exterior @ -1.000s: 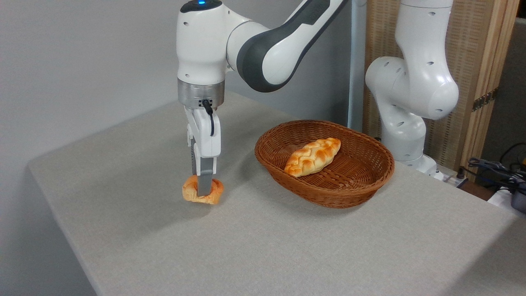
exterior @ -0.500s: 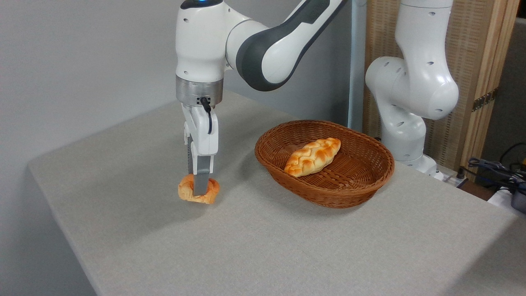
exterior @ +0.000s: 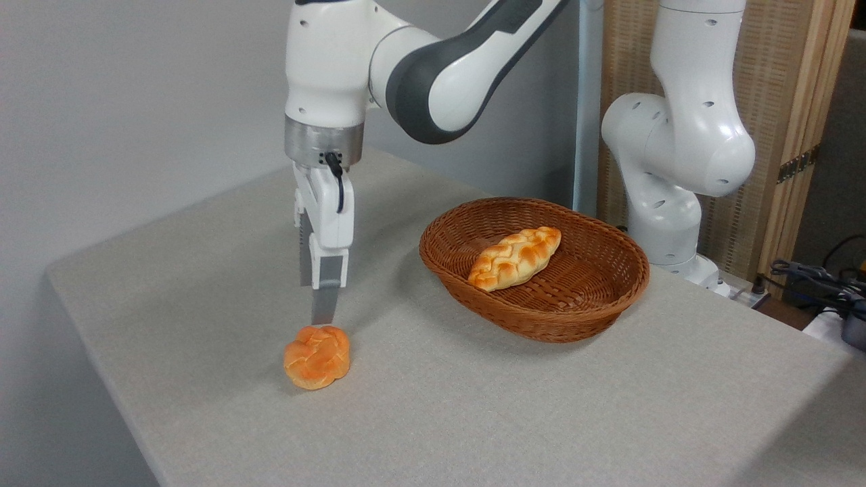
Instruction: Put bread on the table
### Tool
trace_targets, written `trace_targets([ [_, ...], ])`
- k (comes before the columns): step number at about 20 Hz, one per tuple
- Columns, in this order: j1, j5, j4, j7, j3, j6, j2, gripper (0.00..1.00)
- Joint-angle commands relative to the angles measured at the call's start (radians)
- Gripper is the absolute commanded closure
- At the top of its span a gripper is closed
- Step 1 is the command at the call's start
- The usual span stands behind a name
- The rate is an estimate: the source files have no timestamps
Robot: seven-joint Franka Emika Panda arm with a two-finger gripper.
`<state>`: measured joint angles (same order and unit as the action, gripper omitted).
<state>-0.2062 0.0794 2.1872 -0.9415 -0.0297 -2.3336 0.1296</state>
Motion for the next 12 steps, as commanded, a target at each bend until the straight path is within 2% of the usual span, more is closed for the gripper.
trace_targets([
  [1, -0.006, 0.014, -0.072, 0.062, 0.034, 0.061, 0.011, 0.00],
  [4, 0.008, 0.010, -0.216, 0.075, 0.036, 0.286, -0.007, 0.00],
  [8, 0.071, 0.006, -0.404, 0.078, 0.036, 0.544, -0.047, 0.00],
  [10, 0.074, -0.001, -0.490, 0.108, 0.063, 0.656, -0.077, 0.00],
  [12, 0.074, -0.067, -0.553, 0.162, 0.074, 0.698, -0.097, 0.00],
])
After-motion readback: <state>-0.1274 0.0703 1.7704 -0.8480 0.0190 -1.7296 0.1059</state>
